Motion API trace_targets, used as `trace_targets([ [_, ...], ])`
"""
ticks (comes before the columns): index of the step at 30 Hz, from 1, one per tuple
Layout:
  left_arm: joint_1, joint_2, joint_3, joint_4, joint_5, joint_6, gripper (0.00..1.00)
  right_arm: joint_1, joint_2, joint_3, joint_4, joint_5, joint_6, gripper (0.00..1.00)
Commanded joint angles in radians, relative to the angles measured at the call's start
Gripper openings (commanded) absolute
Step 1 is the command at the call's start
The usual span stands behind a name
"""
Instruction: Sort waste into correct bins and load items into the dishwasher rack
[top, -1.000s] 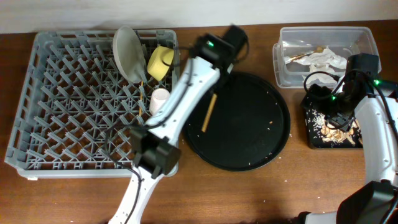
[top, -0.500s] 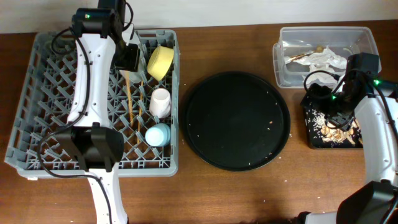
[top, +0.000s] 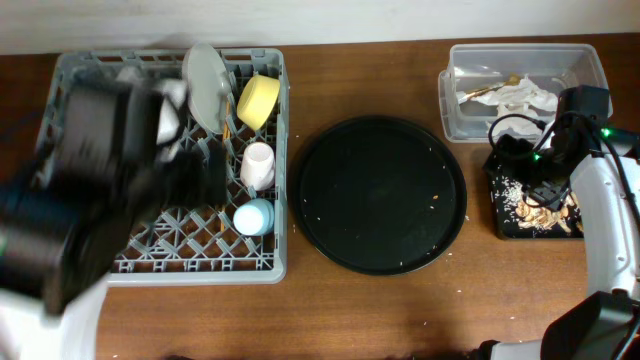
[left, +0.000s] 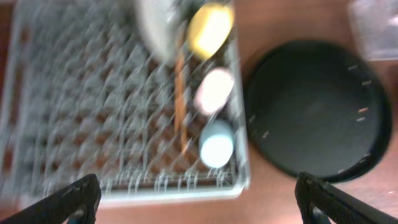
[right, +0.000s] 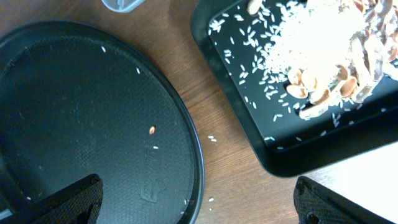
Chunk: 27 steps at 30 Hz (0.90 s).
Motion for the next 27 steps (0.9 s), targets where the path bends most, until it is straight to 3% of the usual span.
trace_targets([
  [1, -0.003, -0.259, -0.435, 0.229, -0.101, -0.17, 0.99, -0.001, -0.01, 0.005, -0.001, -0.004, -0.01, 0.99],
  [4, -0.003, -0.616, -1.093, 0.785, -0.008, -0.177, 1.0, -0.001, -0.01, 0.005, -0.001, -0.004, -0.009, 0.98],
  [6, -0.001, -0.669, -1.329, 0.976, -0.042, -0.175, 1.0, -0.001, -0.01, 0.005, -0.001, -0.004, -0.01, 0.99],
  [12, -0.011, -0.597, -1.398, 1.08, -0.186, -0.032, 1.0, -0.001, -0.009, 0.005, -0.001, -0.004, -0.009, 0.98],
  [13, -0.02, -0.609, -1.443, 1.184, -0.188, 0.027, 1.0, -0.001, -0.01, 0.005, -0.001, -0.004, -0.009, 0.98],
  [14, 0.028, -0.663, -1.563, 1.398, -0.136, 0.137, 1.0, -0.001, -0.01, 0.005, -0.001, -0.004, -0.009, 0.99],
  [15, 0.086, -0.751, -1.699, 1.603, -0.008, 0.282, 1.0, -0.001, -0.01, 0.005, -0.001, -0.004, -0.009, 0.99],
  [16, 0.124, -0.825, -1.782, 1.678, 0.056, 0.323, 1.0, -0.001, -0.009, 0.005, -0.001, -0.004, -0.009, 0.98],
  [20, 0.293, -1.13, -2.011, 1.707, 0.143, 0.323, 1.0, -0.001, -0.01, 0.005, -0.001, -0.004, -0.009, 0.98],
  [23, 0.32, -1.276, -2.11, 1.705, 0.123, 0.327, 1.0, -0.001, -0.01, 0.005, -0.001, -0.004, -0.009, 0.98],
  [25, 0.32, -1.357, -2.126, 1.571, 0.083, 0.327, 1.0, -0.001, -0.01, 0.005, -0.001, -0.004, -0.009, 0.98],
  [27, 0.32, -1.386, -2.126, 1.574, 0.089, 0.327, 1.0, -0.001, -0.01, 0.005, -0.001, -0.004, -0.009, 0.99],
])
